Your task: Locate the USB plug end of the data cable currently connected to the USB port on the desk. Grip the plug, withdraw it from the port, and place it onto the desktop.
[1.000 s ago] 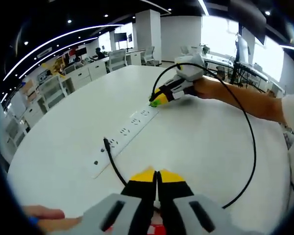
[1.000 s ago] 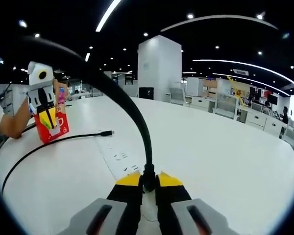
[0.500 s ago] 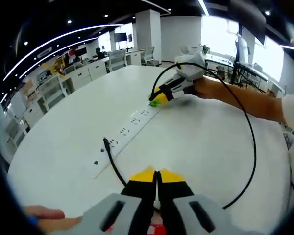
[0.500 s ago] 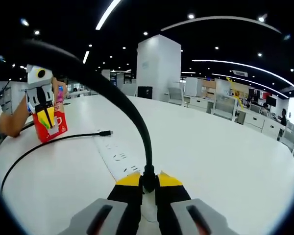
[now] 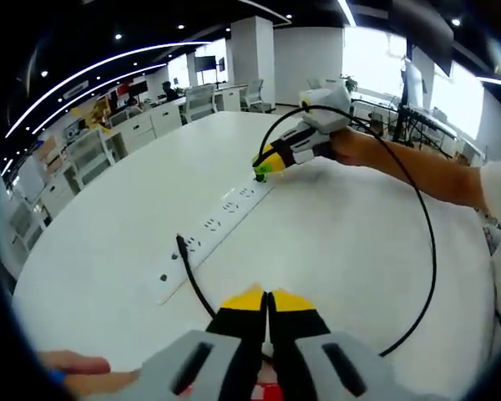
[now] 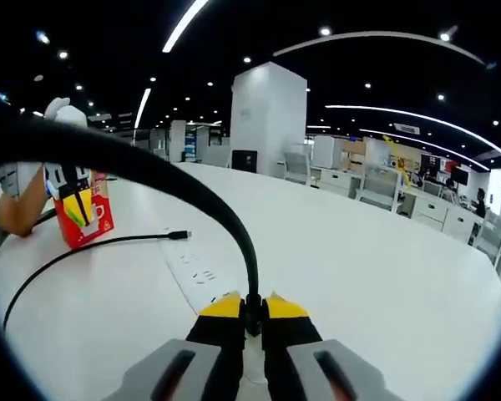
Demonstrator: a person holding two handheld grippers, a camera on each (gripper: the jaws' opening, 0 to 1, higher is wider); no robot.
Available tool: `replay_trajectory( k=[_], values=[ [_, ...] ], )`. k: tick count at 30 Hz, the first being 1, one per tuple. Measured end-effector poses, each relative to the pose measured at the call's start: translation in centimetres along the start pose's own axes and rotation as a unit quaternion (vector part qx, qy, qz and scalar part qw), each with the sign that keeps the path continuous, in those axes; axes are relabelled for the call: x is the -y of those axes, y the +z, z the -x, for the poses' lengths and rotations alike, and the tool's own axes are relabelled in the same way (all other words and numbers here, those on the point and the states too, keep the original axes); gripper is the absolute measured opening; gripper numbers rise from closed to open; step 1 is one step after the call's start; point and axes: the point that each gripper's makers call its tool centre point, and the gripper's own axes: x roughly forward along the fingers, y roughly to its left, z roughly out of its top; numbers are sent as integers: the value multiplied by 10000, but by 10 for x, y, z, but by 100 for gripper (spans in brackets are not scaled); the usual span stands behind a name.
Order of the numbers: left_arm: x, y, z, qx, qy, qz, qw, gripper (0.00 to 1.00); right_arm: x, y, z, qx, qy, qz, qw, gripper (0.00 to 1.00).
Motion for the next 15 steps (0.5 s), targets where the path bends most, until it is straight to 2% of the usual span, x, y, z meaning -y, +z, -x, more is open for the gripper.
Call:
replay_trajectory(
  k=[15],
  values=[
    [1, 0, 0, -3, 4, 5, 10000, 2, 2, -1, 3, -19, -76, -18, 10000, 7]
  ],
)
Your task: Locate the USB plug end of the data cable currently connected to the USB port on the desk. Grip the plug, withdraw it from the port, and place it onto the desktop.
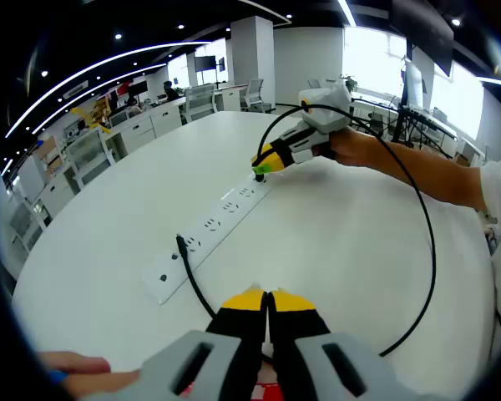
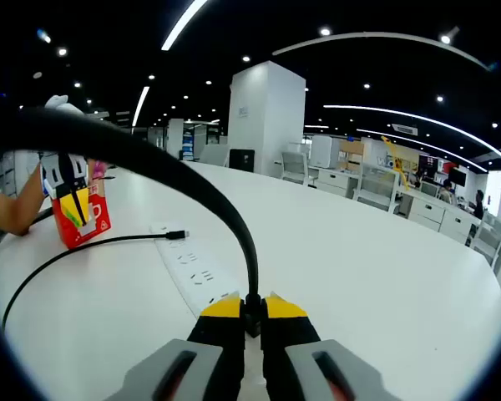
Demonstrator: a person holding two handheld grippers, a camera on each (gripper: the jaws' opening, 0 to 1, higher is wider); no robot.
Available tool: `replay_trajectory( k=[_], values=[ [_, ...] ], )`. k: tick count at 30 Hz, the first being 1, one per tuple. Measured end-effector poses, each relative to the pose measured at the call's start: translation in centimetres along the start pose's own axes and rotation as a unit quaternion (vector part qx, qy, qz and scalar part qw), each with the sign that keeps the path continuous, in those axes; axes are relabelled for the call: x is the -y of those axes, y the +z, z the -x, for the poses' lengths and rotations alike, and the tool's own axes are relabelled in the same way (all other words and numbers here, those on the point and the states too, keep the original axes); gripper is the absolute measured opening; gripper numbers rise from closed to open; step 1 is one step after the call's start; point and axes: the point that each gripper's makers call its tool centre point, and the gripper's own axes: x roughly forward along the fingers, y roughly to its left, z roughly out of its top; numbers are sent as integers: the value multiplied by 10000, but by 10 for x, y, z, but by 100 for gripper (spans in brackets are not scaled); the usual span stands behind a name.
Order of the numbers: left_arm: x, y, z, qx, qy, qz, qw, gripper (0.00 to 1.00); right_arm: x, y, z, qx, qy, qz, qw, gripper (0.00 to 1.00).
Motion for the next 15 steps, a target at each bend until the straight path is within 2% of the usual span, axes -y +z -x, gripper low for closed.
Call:
replay_trajectory(
  k=[15],
  values=[
    [1, 0, 0, 0, 1, 1, 10000, 2, 3, 10, 4, 122, -116, -39, 9999, 7]
  ],
)
